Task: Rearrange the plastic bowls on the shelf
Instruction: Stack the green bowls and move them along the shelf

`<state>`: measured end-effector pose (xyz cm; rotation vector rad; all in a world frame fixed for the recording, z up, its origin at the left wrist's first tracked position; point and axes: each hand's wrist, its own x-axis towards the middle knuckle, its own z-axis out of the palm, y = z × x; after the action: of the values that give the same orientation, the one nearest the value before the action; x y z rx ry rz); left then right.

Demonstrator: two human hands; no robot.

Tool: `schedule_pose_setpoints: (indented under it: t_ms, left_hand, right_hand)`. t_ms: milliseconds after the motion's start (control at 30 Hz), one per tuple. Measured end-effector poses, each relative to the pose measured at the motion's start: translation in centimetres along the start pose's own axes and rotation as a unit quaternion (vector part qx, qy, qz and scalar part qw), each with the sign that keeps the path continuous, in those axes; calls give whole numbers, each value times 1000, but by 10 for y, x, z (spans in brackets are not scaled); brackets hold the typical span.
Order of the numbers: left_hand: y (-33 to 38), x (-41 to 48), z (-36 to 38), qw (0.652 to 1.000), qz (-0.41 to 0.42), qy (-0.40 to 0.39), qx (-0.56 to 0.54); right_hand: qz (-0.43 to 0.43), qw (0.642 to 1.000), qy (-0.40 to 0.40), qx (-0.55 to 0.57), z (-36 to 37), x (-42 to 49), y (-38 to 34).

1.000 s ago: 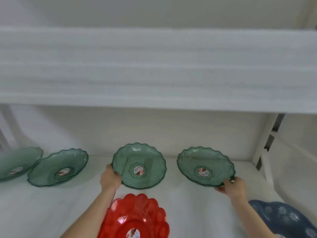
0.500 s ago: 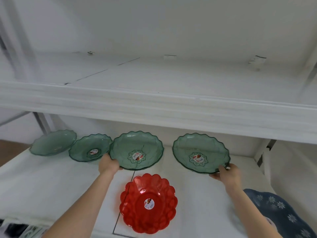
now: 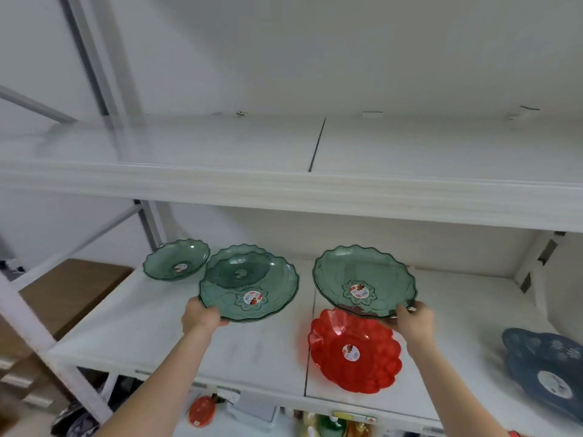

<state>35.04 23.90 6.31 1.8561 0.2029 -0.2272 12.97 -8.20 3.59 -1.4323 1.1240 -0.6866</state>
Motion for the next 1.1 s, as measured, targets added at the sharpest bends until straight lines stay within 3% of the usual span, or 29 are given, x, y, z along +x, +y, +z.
schedule_pose_setpoints:
  t_ms: [167,433,767,900,1100]
  left_hand:
    - [0,37,-55,1000,5,12,-6]
    - [15,103,-98,998,23,-9,-65]
    - [5,260,-161,993,39,-74,-85]
    - [7,306,-174,990,54,-101,-76]
    - [-6,375,-162,989,41,-110,-91]
  right_hand:
    - [5,1000,7,-20,69,8,31]
    - [-11,1000,21,-8,163,-52,-26]
    - [27,995,23,97,296,-85,-38]
    - [30,989,45,137,346,-86,-36]
    - [51,992,65,100,393,-54,-20]
